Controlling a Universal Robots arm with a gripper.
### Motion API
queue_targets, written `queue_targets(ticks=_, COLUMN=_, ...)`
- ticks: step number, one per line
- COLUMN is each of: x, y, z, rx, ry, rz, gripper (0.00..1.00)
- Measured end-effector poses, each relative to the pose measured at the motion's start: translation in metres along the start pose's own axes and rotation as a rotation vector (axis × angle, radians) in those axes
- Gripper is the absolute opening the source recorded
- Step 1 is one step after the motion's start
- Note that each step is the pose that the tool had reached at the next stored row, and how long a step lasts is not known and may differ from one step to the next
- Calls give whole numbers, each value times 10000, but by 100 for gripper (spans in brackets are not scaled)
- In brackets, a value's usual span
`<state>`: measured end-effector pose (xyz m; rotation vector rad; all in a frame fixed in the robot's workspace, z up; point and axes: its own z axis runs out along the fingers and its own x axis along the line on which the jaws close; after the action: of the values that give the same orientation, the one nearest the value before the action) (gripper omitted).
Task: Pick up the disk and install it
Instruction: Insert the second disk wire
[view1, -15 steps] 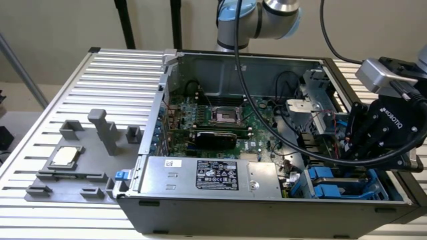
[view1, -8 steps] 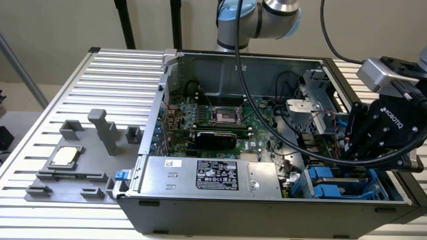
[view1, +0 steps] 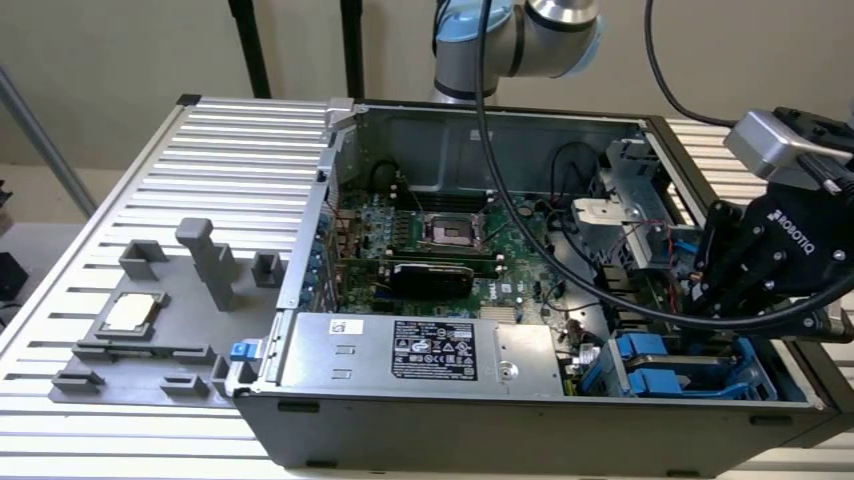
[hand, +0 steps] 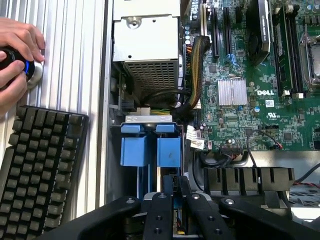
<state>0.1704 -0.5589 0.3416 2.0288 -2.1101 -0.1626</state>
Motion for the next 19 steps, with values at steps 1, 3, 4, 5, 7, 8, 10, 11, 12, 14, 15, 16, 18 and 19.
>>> queue_targets(ticks=1, x=1, y=-8, z=-2, rx=-10, ry=-18, rz=-5, gripper=17)
queue_targets(ticks=3, x=9, y=-17, z=-3, rx=-21, ry=-104, rz=-26, gripper=17)
queue_targets(ticks=4, x=16, y=-20, z=-2, rx=-24, ry=-167, rz=-39, gripper=17)
queue_targets(ticks=5, x=23, y=-22, z=0, rx=-26, ry=-228, rz=-53, gripper=17)
queue_targets(ticks=7, x=43, y=-25, z=2, rx=-31, ry=-329, rz=-79, gripper=17)
queue_targets(ticks=8, x=52, y=-26, z=5, rx=-34, ry=-365, rz=-89, gripper=17)
queue_targets(ticks=10, x=68, y=-27, z=9, rx=-40, ry=-422, rz=-101, gripper=17)
queue_targets(ticks=11, x=76, y=-27, z=10, rx=-43, ry=-444, rz=-106, gripper=17)
queue_targets(ticks=12, x=82, y=-29, z=13, rx=-46, ry=-467, rz=-112, gripper=17)
queue_targets(ticks=14, x=90, y=-30, z=17, rx=-52, ry=-510, rz=-122, gripper=17)
queue_targets(ticks=15, x=92, y=-30, z=18, rx=-55, ry=-533, rz=-127, gripper=17)
queue_targets(ticks=16, x=92, y=-30, z=19, rx=-55, ry=-558, rz=-134, gripper=17)
queue_targets(ticks=18, x=93, y=-30, z=20, rx=-57, ry=-612, rz=-154, gripper=17)
queue_targets(ticks=19, x=93, y=-31, z=22, rx=-57, ry=-638, rz=-165, gripper=17)
